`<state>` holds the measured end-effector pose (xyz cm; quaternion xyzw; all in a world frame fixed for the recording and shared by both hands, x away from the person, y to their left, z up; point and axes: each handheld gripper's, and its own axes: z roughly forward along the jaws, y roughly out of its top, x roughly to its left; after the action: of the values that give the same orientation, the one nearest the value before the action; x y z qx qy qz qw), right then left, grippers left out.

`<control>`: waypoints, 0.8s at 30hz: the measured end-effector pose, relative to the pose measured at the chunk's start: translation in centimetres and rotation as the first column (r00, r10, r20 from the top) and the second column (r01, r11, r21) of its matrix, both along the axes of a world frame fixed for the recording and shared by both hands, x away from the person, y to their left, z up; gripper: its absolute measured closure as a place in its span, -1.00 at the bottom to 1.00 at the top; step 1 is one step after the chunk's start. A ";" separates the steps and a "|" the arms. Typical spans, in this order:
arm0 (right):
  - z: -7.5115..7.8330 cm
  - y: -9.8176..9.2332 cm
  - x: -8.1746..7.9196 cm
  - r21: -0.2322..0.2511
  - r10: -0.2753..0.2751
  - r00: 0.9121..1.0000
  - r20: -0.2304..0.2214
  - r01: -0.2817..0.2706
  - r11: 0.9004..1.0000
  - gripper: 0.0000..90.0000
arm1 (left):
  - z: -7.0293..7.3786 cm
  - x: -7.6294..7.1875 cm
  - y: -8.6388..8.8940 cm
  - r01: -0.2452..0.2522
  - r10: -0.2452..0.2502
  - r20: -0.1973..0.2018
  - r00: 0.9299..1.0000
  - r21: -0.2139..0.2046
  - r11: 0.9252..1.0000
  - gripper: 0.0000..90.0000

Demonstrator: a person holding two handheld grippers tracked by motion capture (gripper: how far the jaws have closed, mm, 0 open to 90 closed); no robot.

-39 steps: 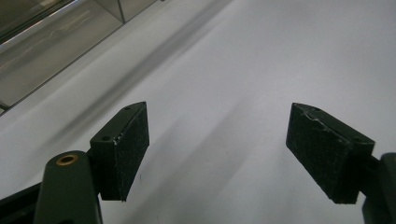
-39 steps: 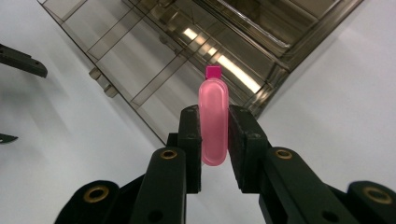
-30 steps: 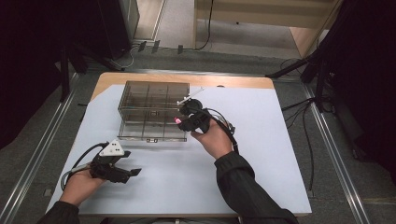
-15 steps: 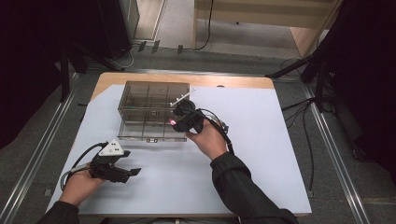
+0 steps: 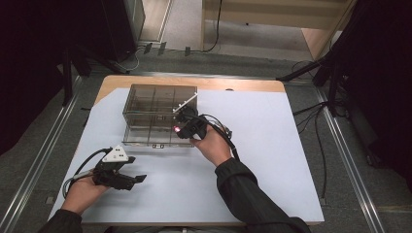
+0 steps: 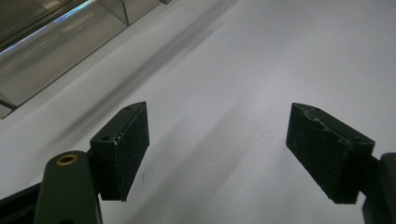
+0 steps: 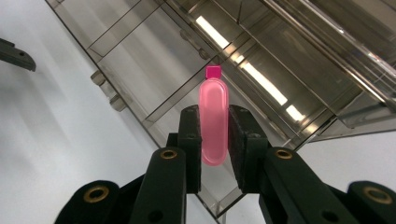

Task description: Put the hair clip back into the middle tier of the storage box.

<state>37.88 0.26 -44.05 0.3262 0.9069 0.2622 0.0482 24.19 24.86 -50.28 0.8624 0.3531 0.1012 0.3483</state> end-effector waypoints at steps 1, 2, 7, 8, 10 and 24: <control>-0.1 0.1 0.0 -0.005 -0.003 1.000 0.000 0.003 1.000 0.72 | 0.0 0.0 0.0 0.001 -0.001 0.000 1.000 -0.001 1.000 -0.50; -0.3 0.2 0.1 -0.011 -0.009 1.000 -0.003 0.009 1.000 0.72 | 0.0 0.0 0.0 -0.001 0.001 0.001 1.000 -0.002 1.000 -0.50; -0.9 0.5 0.3 -0.018 -0.012 1.000 -0.012 0.012 1.000 0.72 | 0.0 0.0 0.0 -0.003 0.003 0.004 1.000 -0.003 1.000 -0.50; -0.9 0.6 0.3 -0.018 -0.014 1.000 -0.013 0.014 1.000 0.72 | 0.0 0.0 0.0 -0.003 0.003 0.004 1.000 -0.003 1.000 -0.50; -1.1 0.6 0.4 -0.017 -0.012 1.000 -0.018 0.011 1.000 0.72 | 0.0 0.0 0.1 0.000 0.000 0.003 1.000 0.000 1.000 -0.50; -1.8 0.7 0.7 -0.029 -0.018 0.999 -0.043 0.016 0.999 0.71 | 0.0 0.0 0.0 0.005 -0.005 -0.001 1.000 0.003 1.000 -0.50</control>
<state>38.54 0.92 -45.88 0.3388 0.9086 0.2418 0.0357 24.17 24.90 -50.27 0.8639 0.3509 0.1002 0.3472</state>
